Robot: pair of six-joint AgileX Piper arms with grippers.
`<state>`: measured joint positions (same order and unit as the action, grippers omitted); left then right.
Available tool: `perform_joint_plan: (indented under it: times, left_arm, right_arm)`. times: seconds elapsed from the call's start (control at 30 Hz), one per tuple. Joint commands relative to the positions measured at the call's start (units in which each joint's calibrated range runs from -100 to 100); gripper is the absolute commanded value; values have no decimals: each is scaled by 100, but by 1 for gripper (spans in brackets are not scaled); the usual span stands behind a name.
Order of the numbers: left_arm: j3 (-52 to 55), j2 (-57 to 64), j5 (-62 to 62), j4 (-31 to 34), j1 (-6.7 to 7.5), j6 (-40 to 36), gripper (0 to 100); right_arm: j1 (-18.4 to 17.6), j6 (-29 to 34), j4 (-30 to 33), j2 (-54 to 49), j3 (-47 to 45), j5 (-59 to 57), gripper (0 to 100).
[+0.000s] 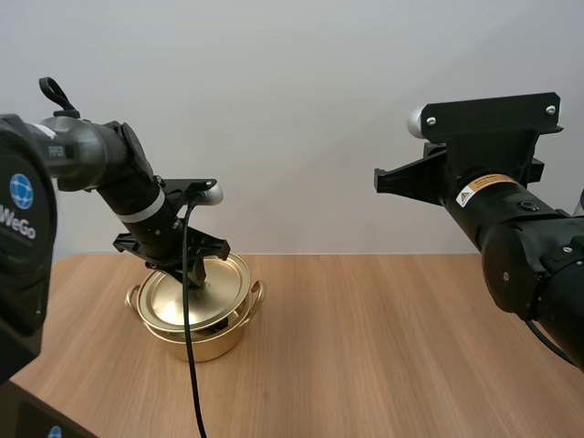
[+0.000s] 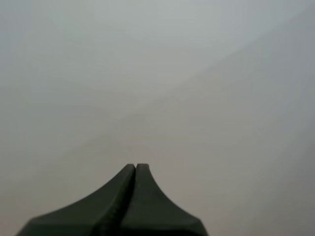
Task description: Open the pot, put the car inside, and close it
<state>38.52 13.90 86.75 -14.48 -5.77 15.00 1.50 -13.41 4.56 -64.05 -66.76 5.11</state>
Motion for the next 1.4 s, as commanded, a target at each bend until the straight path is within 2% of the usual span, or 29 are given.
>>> perform_joint_plan:
  times: [0.0,1.23,1.3,1.37]
  left_arm:
    - [6,-27,-5,17,1,10,0]
    - [6,-807,-339,-5,1,233,0]
    - [6,-807,-339,-33,1,239,6]
    - [6,-807,-339,-117,1,264,21]
  right_arm:
    - [0,1,5,-2,-8,-1,0]
    - [0,1,5,-13,-8,-1,0]
    - [0,1,5,-13,-8,-1,0]
    - [0,1,5,-13,-8,-1,0]
